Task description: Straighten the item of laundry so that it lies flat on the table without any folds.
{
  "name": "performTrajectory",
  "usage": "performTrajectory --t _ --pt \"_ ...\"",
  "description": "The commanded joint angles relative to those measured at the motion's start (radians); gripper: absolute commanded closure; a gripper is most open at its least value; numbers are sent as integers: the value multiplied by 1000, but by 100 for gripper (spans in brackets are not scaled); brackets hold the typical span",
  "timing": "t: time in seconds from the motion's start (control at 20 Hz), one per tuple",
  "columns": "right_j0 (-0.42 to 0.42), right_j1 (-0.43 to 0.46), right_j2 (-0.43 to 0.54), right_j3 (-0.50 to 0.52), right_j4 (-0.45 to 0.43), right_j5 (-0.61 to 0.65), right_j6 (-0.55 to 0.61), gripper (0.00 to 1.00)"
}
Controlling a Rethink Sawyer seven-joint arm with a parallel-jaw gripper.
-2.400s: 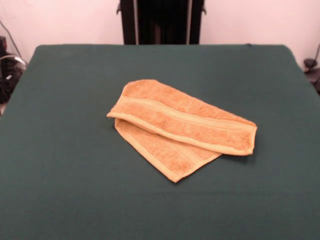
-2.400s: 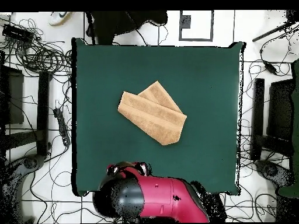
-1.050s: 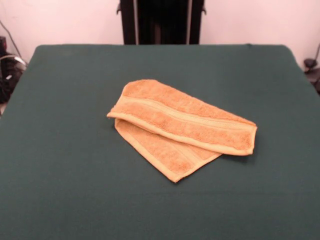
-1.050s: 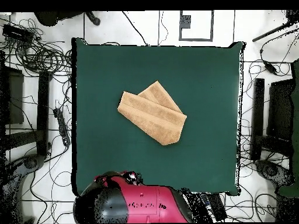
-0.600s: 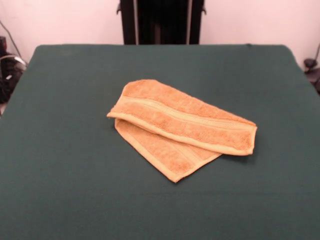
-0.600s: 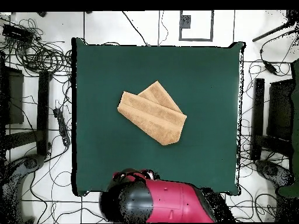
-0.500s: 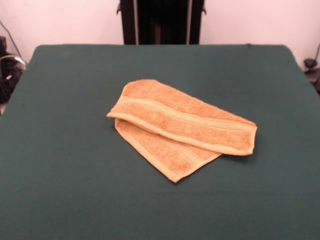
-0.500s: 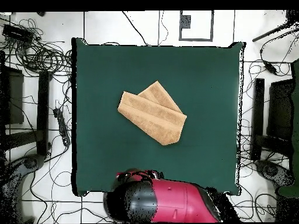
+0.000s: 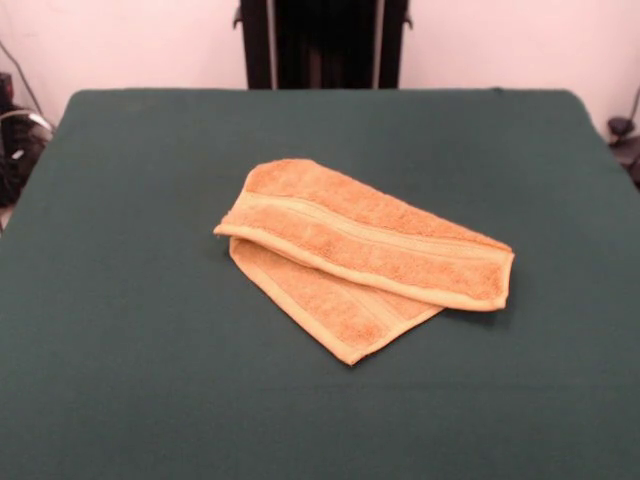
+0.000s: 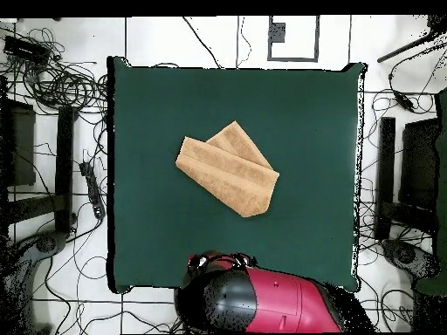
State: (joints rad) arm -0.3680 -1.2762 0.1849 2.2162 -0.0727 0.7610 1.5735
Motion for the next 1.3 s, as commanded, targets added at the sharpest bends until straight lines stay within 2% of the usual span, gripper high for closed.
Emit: performTrajectory --t 0.05,0.25,0.4,0.7,0.9,1.05,1.2,1.3 --pt "1 25 68 38 5 22 -50 0" --pt "-3 68 79 47 -16 3 -59 0" --pt "-11 72 80 51 -14 16 -70 0" --pt "-14 70 89 90 -11 -39 -89 0" --pt "-4 100 80 94 -13 -53 -46 0" --pt "7 84 74 78 -34 4 -46 0" --pt "-4 60 75 119 -12 -41 -66 0" --pt "3 80 70 112 -30 -24 -50 0"
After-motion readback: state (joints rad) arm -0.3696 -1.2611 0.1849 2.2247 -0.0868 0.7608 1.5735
